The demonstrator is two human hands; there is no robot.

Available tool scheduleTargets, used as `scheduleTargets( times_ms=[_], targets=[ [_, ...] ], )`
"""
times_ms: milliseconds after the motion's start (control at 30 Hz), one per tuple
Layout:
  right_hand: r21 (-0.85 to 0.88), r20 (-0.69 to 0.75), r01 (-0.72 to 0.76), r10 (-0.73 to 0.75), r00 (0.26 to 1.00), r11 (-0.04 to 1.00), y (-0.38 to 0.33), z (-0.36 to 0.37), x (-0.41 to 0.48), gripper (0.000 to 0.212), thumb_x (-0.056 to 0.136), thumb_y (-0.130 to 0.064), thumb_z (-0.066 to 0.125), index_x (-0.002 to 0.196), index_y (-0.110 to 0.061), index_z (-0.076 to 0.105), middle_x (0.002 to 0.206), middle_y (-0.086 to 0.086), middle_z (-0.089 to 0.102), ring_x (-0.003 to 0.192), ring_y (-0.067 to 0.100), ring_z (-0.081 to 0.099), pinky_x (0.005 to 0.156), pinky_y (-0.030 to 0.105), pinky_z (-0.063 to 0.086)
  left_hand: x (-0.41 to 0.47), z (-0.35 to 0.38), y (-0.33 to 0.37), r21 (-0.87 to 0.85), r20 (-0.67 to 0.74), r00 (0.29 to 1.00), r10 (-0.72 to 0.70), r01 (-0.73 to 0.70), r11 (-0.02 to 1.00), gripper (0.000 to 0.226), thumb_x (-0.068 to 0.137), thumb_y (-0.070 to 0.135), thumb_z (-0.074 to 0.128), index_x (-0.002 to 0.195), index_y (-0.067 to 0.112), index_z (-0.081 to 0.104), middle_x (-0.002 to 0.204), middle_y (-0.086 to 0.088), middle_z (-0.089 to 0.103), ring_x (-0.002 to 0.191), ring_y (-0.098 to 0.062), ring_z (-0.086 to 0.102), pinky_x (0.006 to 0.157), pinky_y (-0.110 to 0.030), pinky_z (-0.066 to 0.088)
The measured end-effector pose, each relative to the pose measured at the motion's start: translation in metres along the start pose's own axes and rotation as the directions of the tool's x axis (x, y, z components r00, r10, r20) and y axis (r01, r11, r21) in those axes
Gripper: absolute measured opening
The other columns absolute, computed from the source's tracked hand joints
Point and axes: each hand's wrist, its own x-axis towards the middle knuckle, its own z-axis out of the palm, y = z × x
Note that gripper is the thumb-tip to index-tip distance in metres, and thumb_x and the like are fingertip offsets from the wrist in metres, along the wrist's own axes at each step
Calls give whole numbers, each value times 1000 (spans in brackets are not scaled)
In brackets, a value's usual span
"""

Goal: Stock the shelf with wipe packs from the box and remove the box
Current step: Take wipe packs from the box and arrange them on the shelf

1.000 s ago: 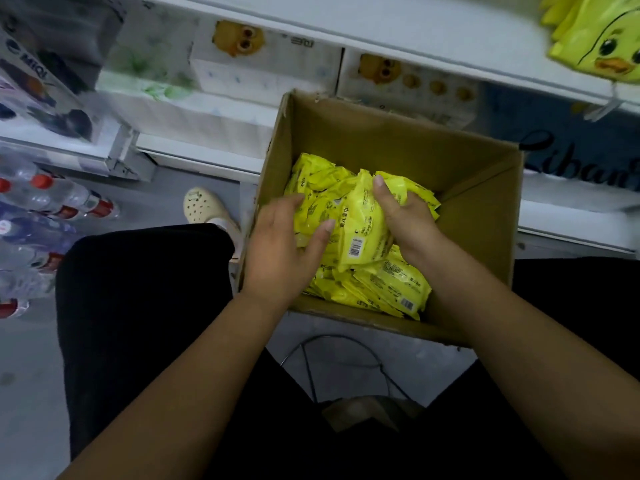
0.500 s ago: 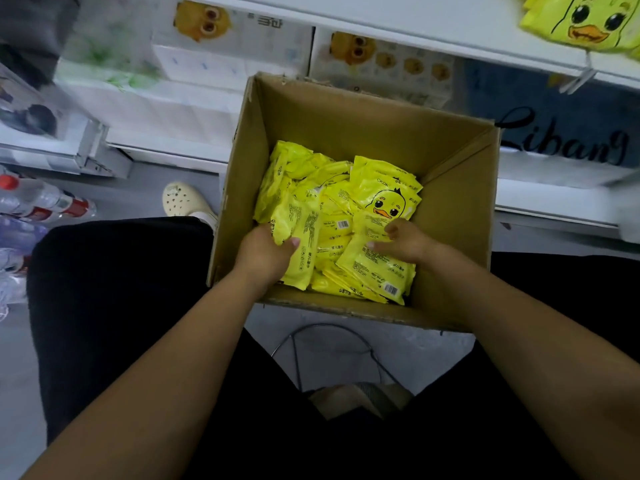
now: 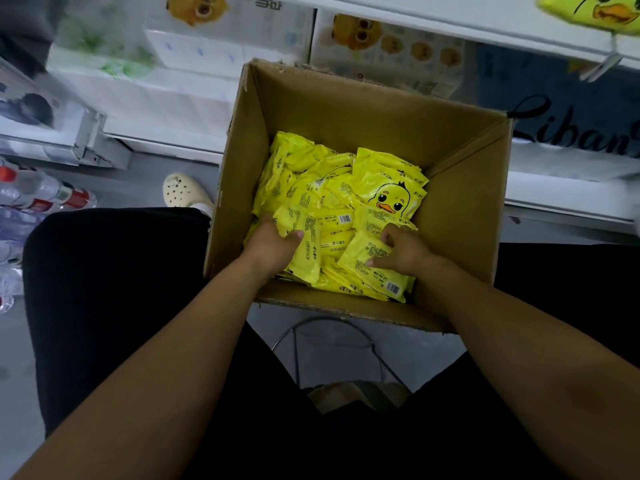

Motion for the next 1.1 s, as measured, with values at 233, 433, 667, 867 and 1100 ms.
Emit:
scheduleTargets(
  times_ms=[233,433,667,867,1100],
  targets=[
    [267,-22,-27,34,999,963,-11,-16,-22,58,77,-28,87,119,-11,50,111,3,51,105,22,53,87,37,49,-23,-10,2,10,-5,992,129,-129,992,28,106,18,52,131,29,53,100,-6,58,74,-17,58,61,-22,47],
    [651,-188,122,3,982,749,-58,-72,-78,40,87,-27,77,122,-15,62,119,3,69,98,14,67,87,34,56,-61,-25,9,16,-128,953,274,-274,962,15,104,24,55,103,17,68,92,-16,62,57,-8,48,48,-19,36],
    [932,-158,199,-155,975,304,-102,-88,-172,33,88,-20,72,120,-18,64,117,1,75,107,17,71,89,41,58,-134,-20,36,-139,-138,934,329,-347,927,72,86,79,51,97,11,72,88,3,67,83,-13,61,79,-33,47],
    [966,-181,201,-130,975,164,-101,-73,-217,60,76,-32,75,130,-9,60,118,8,74,111,25,70,95,48,57,-179,-3,32,-297,-233,887,398,-454,840,36,92,57,54,97,30,78,95,14,78,95,-3,71,81,-23,56],
    [849,-369,353,-39,929,394,-97,-95,-225,36,97,-46,58,104,-15,76,102,7,78,100,26,74,97,47,56,-201,-9,36,-303,-251,874,416,-479,824,46,102,51,41,94,22,76,89,13,78,76,7,68,61,-8,50]
  ],
)
